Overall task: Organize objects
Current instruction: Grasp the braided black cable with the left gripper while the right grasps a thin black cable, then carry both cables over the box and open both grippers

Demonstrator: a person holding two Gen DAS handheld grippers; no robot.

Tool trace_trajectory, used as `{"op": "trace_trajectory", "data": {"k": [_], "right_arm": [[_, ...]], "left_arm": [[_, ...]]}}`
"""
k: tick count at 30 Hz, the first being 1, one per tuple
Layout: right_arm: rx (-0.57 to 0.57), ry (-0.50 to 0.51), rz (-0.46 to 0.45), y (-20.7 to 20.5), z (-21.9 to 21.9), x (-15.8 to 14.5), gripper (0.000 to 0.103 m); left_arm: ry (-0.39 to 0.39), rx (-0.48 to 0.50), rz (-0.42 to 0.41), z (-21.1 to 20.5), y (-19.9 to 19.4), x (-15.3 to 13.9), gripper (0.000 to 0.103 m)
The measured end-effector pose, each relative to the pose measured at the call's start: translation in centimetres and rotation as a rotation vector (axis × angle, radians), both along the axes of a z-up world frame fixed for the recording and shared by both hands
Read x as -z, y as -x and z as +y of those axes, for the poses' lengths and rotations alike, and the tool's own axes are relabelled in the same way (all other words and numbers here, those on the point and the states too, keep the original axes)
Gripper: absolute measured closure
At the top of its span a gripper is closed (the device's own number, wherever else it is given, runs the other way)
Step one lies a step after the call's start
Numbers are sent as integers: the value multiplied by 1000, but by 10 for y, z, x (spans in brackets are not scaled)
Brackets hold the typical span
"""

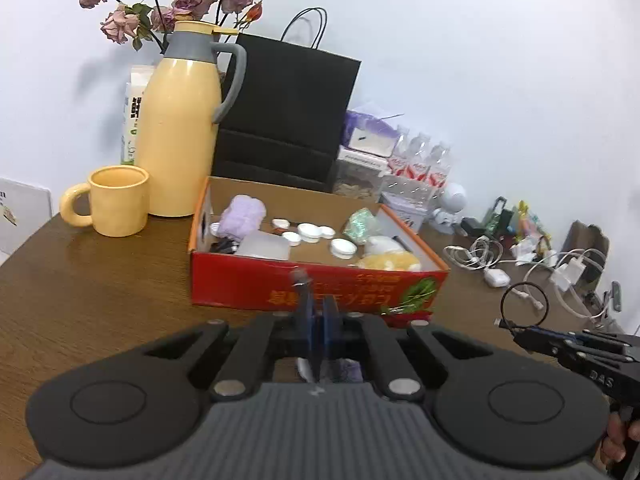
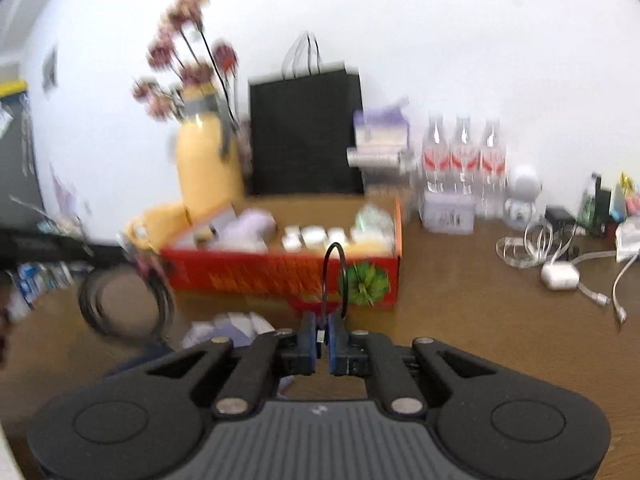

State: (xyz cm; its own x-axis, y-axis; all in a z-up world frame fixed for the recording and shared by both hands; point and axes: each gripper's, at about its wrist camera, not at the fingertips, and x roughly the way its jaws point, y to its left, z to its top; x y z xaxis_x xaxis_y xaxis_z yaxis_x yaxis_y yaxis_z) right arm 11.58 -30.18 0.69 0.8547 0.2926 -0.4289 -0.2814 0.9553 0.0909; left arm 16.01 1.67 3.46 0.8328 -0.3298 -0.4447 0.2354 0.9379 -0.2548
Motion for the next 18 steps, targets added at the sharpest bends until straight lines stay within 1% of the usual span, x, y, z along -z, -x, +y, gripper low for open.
{"op": "trace_trajectory", "data": {"k": [1,4,6,7,9,10,11,13,14,15,16,17,18], "right_arm": [[-8,9,-1,5,0,-4,98],[-7,30,-4,11,3,-5,98],[-2,29,2,12,4,-2,98],[0,23,9,10,4,0,98],[9,17,24,7,3,5,98],[16,19,34,5,4,9,98],[18,23,43,6,5,13,98],[18,24,65,5,5,20,98],[16,22,77,3,6,23,97],[18,21,89,1,6,27,97],[19,24,99,-1,7,29,97],[18,27,108,-2,8,32,97],[16,28,112,-3,10,34,97]], "left_arm": [[3,7,-6,-2,2,-2,102],[1,21,-44,-6,7,-8,102],[-5,26,-50,-6,7,-9,102],[-15,24,-34,-6,3,-5,102],[-70,37,-14,-5,0,4,99],[-103,29,-18,-4,3,10,86],[-123,30,-9,0,6,16,56],[-146,27,36,10,13,26,23],[-154,12,55,16,17,32,19],[-159,-1,80,22,20,38,17],[-159,-29,119,28,21,46,13],[-152,-54,148,33,21,52,9],[-143,-81,182,38,20,60,7]]}}
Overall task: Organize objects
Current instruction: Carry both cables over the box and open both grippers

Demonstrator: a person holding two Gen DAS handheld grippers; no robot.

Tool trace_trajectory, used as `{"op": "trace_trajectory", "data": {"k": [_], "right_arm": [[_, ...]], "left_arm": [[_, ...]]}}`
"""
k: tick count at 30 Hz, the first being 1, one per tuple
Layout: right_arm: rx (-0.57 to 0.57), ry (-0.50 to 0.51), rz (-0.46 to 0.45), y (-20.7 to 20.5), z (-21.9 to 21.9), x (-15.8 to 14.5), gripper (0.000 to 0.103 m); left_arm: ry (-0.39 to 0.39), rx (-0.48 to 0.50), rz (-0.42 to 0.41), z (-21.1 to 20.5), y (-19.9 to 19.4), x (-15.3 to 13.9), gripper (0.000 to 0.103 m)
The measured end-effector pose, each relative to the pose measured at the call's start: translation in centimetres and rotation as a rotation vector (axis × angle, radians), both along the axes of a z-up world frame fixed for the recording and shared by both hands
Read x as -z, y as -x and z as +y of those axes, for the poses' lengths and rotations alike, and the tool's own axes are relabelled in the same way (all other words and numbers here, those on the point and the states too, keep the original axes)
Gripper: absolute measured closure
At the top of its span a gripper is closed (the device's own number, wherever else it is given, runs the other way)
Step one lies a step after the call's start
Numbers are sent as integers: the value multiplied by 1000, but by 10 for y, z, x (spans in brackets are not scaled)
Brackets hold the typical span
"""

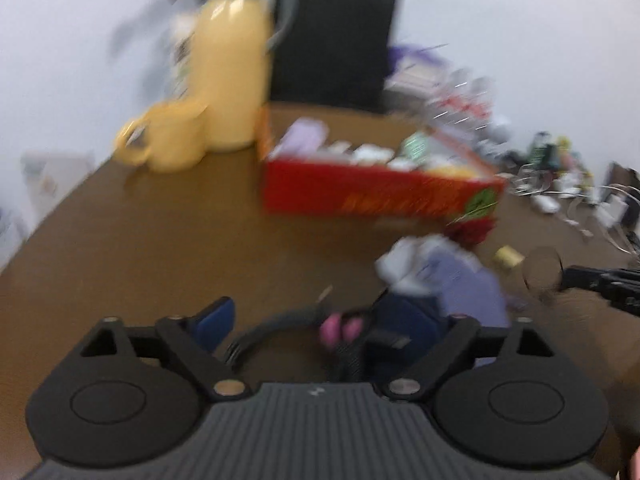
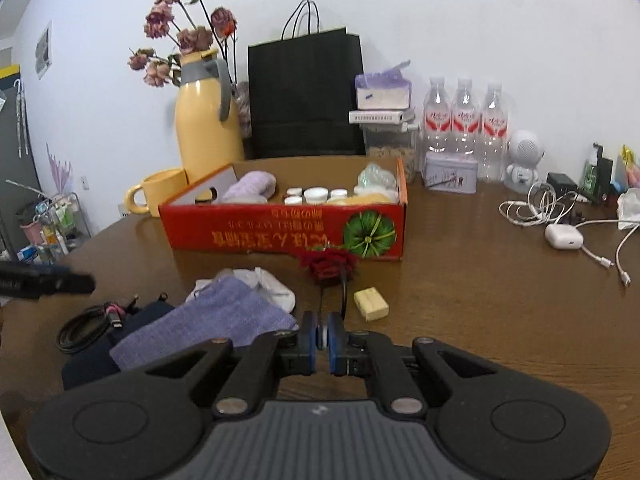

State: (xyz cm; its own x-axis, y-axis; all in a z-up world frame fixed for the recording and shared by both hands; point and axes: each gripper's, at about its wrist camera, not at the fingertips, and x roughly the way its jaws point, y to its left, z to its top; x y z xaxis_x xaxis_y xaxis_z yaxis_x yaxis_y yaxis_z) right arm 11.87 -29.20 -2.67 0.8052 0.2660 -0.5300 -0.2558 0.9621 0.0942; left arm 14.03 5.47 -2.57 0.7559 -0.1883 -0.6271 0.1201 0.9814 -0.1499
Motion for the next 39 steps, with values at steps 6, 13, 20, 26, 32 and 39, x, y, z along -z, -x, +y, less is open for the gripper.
{"op": "trace_trajectory", "data": {"k": [6,13,20,26,32,39], "right_arm": [[-56,10,0,-3,24,2,98],[-68,74,99,-6,27,18,86],[-19,61,132,4,17,40,86],[-11,85,126,3,14,36,101],[-30,50,49,6,6,7,101],[-141,63,-114,-41,13,-57,101]], "left_arm": [[-16,-59,79,3,-2,32,0],[-100,-80,19,-2,-10,36,14],[-36,-125,-5,9,-6,23,15],[-52,-130,-87,9,-1,-2,15],[-38,-75,-180,2,-11,-35,15],[-43,75,-260,-18,-97,-81,16]]}}
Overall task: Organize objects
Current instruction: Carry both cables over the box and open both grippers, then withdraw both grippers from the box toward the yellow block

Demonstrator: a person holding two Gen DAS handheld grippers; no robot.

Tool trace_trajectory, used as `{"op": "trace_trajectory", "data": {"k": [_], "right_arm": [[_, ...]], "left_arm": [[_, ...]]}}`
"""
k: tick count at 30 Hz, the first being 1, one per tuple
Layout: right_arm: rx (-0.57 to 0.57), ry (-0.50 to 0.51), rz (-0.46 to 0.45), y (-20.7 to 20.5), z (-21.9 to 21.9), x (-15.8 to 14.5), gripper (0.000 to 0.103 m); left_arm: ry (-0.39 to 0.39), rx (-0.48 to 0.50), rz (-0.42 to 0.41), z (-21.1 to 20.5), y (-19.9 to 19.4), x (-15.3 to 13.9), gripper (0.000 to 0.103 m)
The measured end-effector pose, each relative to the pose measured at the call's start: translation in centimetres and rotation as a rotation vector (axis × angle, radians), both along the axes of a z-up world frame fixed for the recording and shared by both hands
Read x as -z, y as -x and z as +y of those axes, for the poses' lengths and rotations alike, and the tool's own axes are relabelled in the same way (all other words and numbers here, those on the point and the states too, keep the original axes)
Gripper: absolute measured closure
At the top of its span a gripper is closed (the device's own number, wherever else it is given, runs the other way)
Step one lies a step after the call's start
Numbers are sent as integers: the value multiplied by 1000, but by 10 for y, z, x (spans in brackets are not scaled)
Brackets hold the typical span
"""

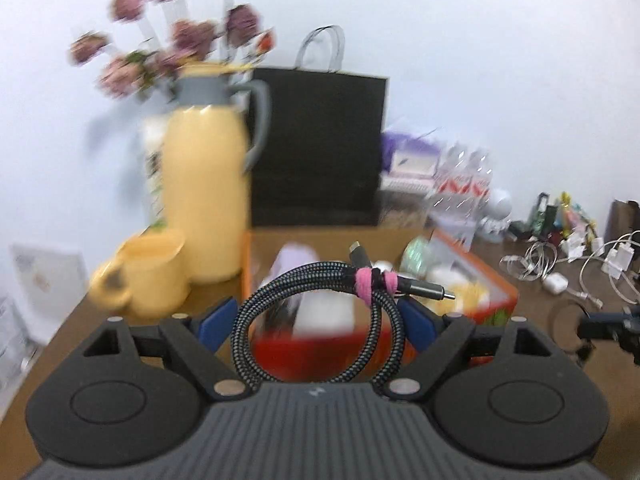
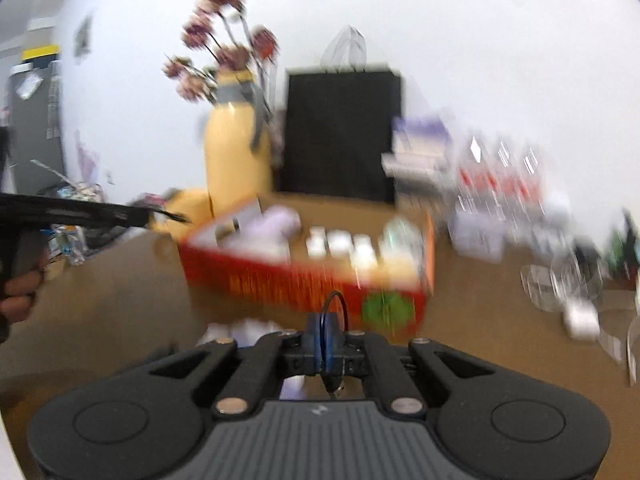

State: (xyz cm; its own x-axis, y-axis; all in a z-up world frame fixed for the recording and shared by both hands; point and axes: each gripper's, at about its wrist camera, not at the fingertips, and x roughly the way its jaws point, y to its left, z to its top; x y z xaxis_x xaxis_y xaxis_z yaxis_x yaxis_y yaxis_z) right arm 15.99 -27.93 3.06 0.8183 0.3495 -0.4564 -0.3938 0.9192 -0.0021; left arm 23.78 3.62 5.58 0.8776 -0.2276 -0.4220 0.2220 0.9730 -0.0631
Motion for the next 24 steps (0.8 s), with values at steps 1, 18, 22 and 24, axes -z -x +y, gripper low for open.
{"op": "trace_trajectory", "data": {"k": [1,18,22,24], "right_arm": [[-34,-8,-22,-15,5,-12,101],[-11,-8,196,-295,66,18,91],[48,-124,251,-316,48,31,70],[71,-152,258,-312,39,31,70]], "left_arm": [[-1,37,10,-6,-18,-4,15],[-63,245,290,-96,-167,78,5],[25,221,253,-68,-153,59,5],[30,182,231,-55,-145,50,5]]}}
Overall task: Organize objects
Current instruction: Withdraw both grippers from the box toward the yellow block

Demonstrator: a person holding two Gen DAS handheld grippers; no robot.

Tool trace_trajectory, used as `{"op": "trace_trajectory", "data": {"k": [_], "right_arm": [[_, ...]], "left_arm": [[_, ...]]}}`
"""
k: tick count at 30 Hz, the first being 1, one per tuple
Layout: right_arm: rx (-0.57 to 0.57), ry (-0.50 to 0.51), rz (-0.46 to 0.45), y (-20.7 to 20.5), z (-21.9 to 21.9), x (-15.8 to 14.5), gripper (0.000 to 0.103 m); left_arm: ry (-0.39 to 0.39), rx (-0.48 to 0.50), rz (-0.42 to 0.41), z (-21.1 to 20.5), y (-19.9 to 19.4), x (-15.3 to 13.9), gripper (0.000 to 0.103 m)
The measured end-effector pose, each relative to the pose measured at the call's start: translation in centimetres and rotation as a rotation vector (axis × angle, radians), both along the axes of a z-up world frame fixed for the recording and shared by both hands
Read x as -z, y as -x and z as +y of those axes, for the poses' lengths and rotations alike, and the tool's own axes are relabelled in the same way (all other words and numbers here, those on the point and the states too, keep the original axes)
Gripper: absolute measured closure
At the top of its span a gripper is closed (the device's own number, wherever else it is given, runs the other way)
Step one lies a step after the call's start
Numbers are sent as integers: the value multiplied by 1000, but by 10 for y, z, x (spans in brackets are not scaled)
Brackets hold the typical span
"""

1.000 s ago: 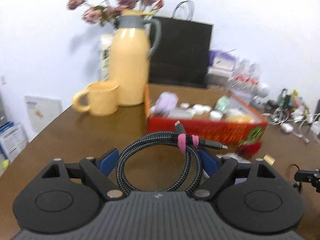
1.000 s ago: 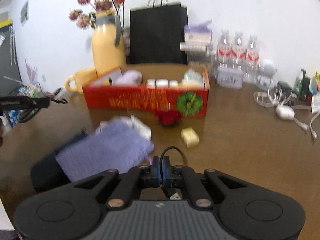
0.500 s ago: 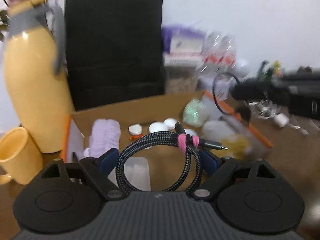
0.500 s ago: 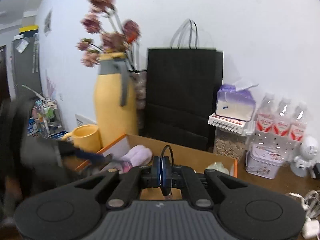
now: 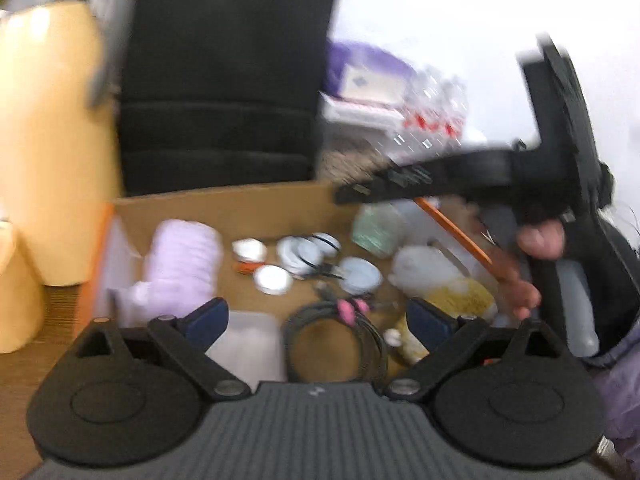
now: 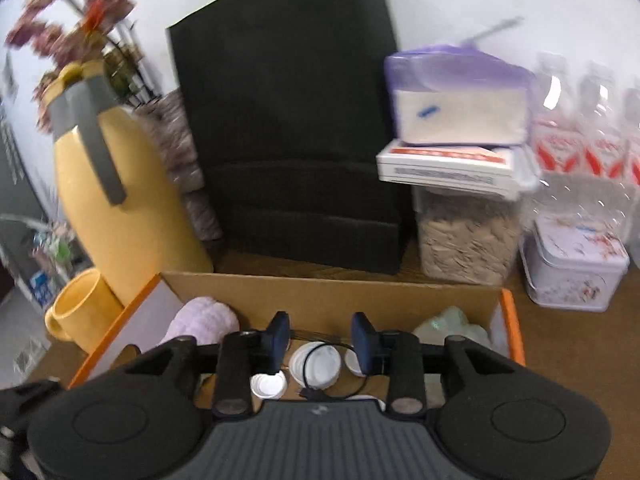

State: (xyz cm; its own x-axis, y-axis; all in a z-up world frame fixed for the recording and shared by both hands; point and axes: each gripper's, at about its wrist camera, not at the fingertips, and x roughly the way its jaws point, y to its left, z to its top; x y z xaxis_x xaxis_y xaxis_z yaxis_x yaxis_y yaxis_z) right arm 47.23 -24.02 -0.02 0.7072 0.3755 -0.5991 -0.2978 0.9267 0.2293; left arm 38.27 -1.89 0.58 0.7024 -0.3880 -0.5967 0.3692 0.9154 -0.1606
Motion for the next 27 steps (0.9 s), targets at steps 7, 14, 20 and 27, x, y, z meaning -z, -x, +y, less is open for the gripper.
{"op": "trace_trajectory", "data": {"k": [7,14,20,27], "right_arm": [[15,59,-68,53,-19,-26,66],[24,125,-178,189,-45,-22,42],[25,74,-144,302,-61,-3,40],[32,146,-92,380,-80,4,39]], "left_arm": [[-38,-115,-66,19,46,-36,5],[-49,-98,-197,12,167,-43,0],[44,-11,-158,11,255,-39,0],[-3,-42,-191,15,295,-46,0]]}}
